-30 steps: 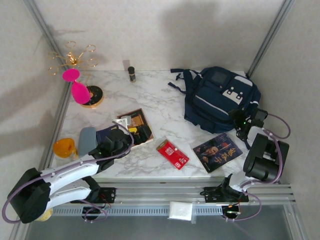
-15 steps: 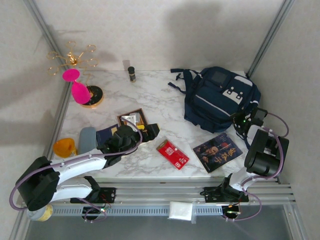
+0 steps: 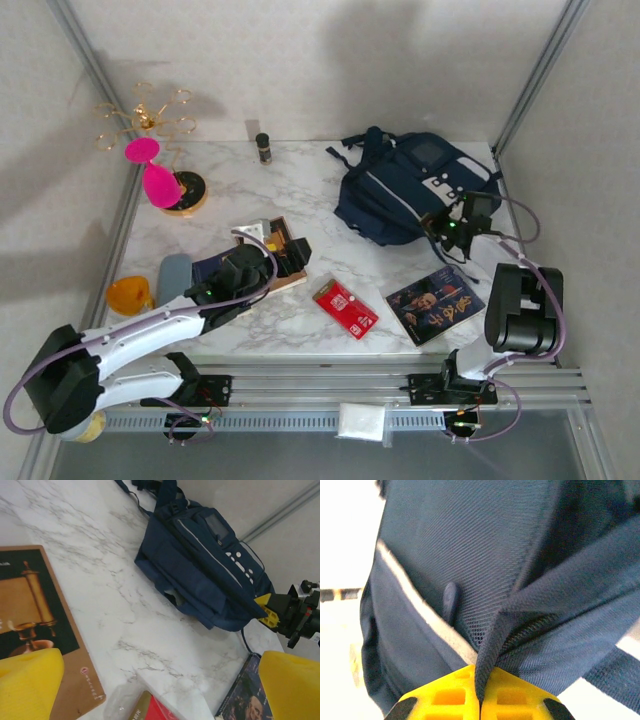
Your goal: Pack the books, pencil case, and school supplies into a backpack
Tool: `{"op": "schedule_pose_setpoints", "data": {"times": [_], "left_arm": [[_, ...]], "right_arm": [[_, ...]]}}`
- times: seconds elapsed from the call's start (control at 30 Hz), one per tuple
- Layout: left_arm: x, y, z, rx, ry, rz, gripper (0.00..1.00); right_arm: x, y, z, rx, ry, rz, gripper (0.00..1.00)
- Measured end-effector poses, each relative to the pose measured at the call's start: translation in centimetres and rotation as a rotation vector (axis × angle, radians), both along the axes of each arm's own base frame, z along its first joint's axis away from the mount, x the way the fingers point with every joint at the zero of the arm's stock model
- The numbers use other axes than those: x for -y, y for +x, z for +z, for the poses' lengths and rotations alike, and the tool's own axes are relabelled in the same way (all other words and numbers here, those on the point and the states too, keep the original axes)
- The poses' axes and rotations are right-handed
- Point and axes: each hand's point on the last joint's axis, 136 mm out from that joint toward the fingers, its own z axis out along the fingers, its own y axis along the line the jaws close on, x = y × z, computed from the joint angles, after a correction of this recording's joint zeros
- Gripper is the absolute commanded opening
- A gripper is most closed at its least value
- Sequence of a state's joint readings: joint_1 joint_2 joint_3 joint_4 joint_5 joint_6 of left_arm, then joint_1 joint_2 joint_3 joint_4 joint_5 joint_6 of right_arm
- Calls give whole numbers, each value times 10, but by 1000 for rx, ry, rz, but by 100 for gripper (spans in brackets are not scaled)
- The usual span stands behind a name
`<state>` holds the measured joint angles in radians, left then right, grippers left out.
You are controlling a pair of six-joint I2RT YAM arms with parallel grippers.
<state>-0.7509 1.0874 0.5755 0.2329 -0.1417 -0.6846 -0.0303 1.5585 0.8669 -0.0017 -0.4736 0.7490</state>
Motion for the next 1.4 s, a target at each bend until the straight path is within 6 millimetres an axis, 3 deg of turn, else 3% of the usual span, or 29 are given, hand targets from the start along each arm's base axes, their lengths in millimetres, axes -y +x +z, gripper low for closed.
{"op": "schedule_pose_setpoints", "data": {"times": [0.2, 0.4, 0.43, 0.53, 0.63, 0.8, 0.9, 0.97, 1.07, 1.13, 1.27, 1.4], "left_arm": [[-20, 1, 8, -3, 12, 51, 99], [-23, -1, 2, -27, 31, 55, 99], [-23, -1, 2, -28, 32, 55, 99], [-23, 0, 3, -29, 32, 54, 99], [-23, 0, 6, -27, 29, 53, 99], [-18, 0, 12, -22, 12, 35, 99], [-11, -1, 11, -39, -22, 9, 99], [-2, 0, 7, -59, -48, -13, 99], [16, 0, -5, -99, -55, -48, 99], [32, -3, -13, -122, -47, -78, 99], [66, -11, -17, -142, -38, -145, 99], [84, -16, -18, -144, -37, -180, 99]], "right_arm": [[-87, -7, 18, 45, 14, 164, 0], [-164, -26, 9, 31, 38, 235, 4], [-173, -29, 5, 25, 43, 245, 9], [-194, -39, 0, 5, 64, 262, 39], [-207, -42, 14, 41, 98, 274, 53], [-192, -49, 60, 145, 123, 248, 66], [-157, -48, 91, 218, 125, 190, 72], [-122, -40, 96, 230, 102, 117, 78], [-78, -31, 75, 180, 59, 28, 83], [-62, -29, 52, 120, 38, -1, 83], [-56, -27, 7, -6, 33, -1, 82], [-59, -28, -20, -75, 33, 10, 81]]}}
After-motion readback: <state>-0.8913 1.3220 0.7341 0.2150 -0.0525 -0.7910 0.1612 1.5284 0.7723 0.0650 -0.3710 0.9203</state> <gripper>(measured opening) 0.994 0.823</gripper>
